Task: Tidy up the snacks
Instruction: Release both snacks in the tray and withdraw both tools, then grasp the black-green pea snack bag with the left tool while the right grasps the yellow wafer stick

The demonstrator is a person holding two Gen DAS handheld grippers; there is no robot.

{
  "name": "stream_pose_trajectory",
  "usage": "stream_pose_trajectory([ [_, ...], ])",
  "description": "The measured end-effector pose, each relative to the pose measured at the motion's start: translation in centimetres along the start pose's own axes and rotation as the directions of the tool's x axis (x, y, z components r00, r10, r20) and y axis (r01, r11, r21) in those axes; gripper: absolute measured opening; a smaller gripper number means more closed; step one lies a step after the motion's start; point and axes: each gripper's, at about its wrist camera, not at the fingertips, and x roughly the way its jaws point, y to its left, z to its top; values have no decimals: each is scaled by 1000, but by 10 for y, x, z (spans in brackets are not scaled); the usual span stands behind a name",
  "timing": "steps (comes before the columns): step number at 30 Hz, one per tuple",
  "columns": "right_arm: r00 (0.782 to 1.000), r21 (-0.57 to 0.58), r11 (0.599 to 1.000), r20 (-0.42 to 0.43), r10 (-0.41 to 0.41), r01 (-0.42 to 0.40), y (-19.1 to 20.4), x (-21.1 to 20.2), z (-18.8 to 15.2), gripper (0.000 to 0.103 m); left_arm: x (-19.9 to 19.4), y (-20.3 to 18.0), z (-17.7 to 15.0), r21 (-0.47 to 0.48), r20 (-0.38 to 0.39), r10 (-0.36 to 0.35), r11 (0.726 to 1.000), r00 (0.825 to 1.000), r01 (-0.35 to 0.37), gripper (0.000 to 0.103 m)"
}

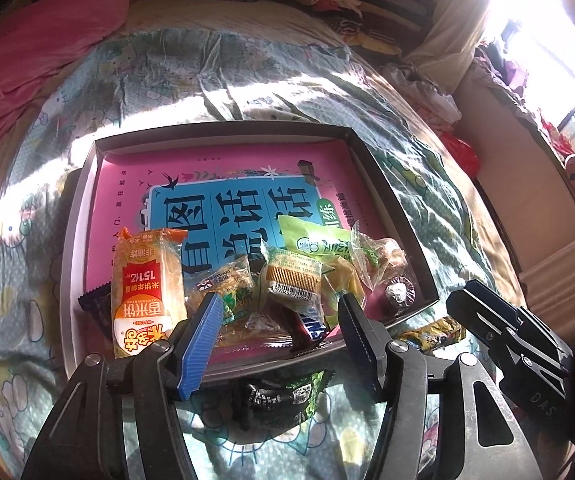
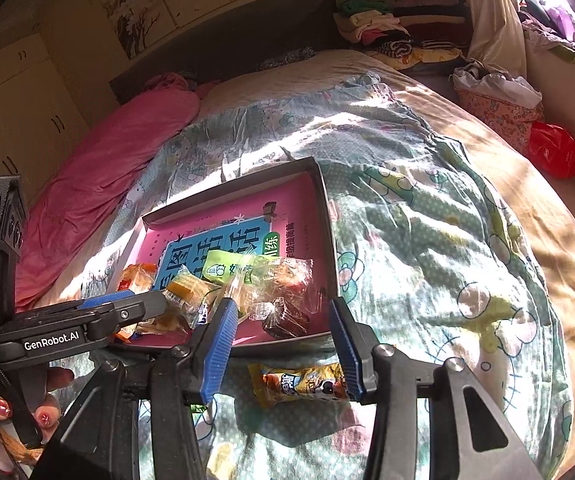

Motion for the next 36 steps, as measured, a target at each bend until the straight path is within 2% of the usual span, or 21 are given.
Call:
stream_pose_trajectory([
  [11,1000,11,1000,8,-2,2,-1,-12,-4,49,-20,17,-15,-37,17,-2,999,1000,3,63],
  [14,1000,23,1000,6,-2,2,-3,-15,-6,57,-24,20,-22,-40,17,-5,999,1000,5,63],
  [22,1000,28,1000,-3,-7,7,-3,-21,-15,58,-23,27,-38,-61,-10,-12,998,1000,12,64],
  [32,997,89,996,-68,-24,30,-15,-18,-35,59,-12,15,-57,-25,-56,-4,1000,998,2,64],
  [36,994,136,991,-109,-4,18,-20,-11,-44,59,-4,12,-63,-15,-81,-1,1000,997,0,64],
])
